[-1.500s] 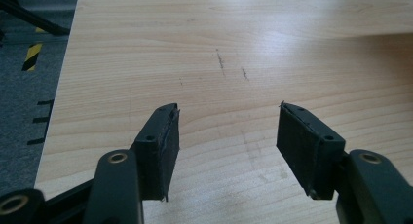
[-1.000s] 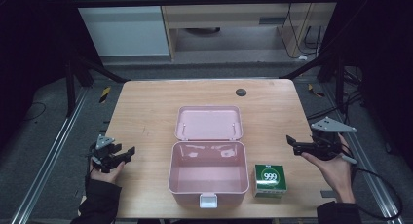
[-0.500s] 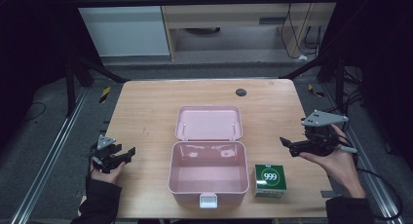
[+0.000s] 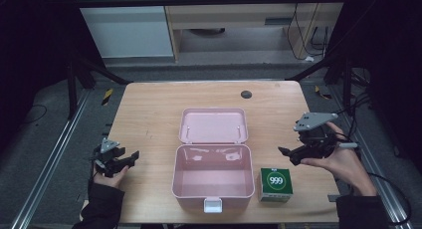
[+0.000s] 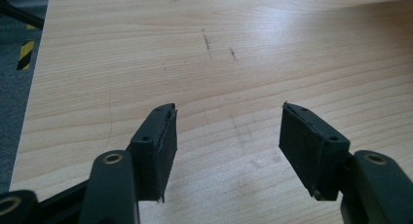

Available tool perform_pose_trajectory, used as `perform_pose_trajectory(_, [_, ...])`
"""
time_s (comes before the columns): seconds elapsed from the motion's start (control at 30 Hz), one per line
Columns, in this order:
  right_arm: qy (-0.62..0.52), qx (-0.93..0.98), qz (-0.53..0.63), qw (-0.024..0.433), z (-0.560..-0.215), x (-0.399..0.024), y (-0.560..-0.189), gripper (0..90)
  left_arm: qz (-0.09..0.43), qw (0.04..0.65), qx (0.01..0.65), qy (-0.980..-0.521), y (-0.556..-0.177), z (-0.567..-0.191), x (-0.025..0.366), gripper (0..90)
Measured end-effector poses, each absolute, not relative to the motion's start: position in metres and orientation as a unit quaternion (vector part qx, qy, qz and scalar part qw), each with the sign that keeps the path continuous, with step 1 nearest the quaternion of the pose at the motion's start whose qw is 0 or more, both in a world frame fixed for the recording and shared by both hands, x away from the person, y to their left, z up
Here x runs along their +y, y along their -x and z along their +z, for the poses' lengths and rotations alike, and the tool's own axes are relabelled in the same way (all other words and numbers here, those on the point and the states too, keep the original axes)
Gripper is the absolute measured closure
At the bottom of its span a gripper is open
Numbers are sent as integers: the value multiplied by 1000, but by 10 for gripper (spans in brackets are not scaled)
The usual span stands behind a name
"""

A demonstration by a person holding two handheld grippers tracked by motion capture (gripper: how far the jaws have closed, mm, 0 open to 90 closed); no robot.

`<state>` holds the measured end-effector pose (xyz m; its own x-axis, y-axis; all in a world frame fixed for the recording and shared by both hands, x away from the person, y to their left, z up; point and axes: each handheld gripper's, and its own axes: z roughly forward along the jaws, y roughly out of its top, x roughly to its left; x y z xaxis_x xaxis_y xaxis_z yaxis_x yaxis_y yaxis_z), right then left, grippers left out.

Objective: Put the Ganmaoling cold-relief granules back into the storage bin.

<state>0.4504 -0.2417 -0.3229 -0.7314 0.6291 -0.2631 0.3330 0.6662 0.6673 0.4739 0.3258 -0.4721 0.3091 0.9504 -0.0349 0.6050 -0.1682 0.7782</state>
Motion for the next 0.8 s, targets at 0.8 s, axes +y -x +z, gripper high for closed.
perform_pose_trajectory(0.8, [-157, 953, 200, 163, -335, -216, -441, 46, 239, 356, 531, -731, -474, -472, 324, 385])
